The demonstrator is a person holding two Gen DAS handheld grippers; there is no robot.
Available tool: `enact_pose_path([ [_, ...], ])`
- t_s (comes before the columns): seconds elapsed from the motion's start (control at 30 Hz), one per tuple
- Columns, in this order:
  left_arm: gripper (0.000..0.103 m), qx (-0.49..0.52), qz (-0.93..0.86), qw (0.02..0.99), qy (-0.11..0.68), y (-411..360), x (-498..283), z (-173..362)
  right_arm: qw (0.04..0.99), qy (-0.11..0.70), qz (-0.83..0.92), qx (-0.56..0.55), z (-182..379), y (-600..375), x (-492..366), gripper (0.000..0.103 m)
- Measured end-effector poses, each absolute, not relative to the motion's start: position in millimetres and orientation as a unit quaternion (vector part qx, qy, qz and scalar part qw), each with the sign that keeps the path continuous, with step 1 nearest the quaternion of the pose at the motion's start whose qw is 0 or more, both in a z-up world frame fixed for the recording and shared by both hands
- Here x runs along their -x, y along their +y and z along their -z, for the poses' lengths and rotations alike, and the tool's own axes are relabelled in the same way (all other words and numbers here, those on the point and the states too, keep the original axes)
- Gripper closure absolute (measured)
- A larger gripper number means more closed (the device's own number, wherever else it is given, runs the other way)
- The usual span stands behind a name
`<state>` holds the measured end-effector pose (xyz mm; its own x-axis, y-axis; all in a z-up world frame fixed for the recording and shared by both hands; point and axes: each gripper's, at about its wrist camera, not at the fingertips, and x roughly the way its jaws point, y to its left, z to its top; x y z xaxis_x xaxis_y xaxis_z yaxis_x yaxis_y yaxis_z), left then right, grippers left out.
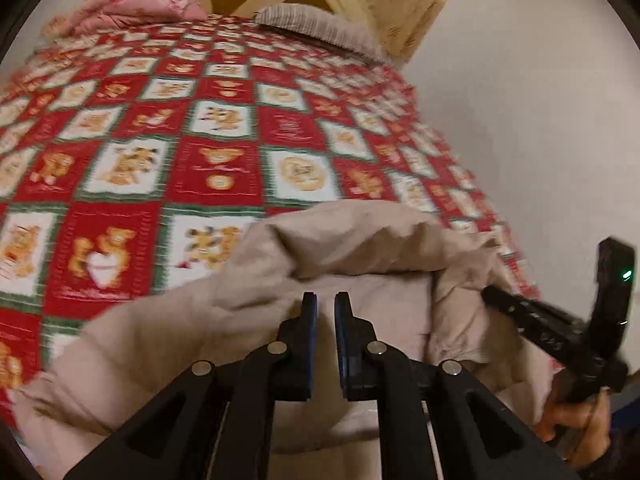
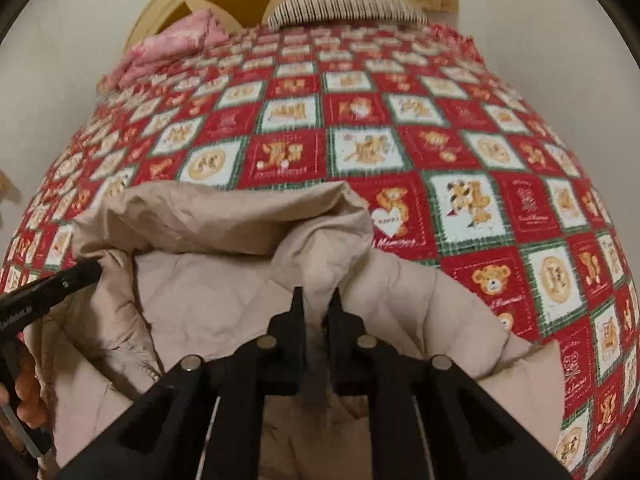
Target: Fold large clothes
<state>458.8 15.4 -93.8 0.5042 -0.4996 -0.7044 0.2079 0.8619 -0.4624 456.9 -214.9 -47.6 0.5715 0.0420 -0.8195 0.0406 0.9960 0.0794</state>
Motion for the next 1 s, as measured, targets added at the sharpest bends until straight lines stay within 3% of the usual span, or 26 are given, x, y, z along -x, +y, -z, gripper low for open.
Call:
enact_pose_path([
  [0.23,0.095,0.193,0.171,0.839,0.479,32,-441,121,0.869,0.467,0.018,-0.162,103,-269,-426,0.094],
  [0.3,0.101,0.212,0.158,0.836,0.481,41,-438,130,0.873,0.454,0.02,-0.179,105,-272,-419,0.094],
  [0.47,0.101,0.206,0.149,0.844,0.472,43,-428,139,0.873,0.453,0.019,-0.178,101,-272,-415,0.091],
  [0.57,0.101,0.215,0.143,0.85,0.459,47,-425,142,0.873,0.453,0.024,-0.181,85,-278,-401,0.078],
  [0.63,0.101,0.209,0.14,0.858,0.449,45,-423,142,0.897,0.406,0.062,-0.164,60,-274,-380,0.067],
  [0.77,0.101,0.196,0.125,0.868,0.439,37,-422,141,0.946,0.3,0.068,-0.099,-3,-243,-385,0.064],
  [0.9,0.101,0.181,0.12,0.871,0.441,35,-423,140,0.943,0.331,0.017,-0.039,-5,-190,-461,0.065],
  [1.0,0.101,0.153,0.106,0.879,0.439,34,-417,127,0.906,0.417,-0.034,-0.055,43,-175,-502,0.065],
])
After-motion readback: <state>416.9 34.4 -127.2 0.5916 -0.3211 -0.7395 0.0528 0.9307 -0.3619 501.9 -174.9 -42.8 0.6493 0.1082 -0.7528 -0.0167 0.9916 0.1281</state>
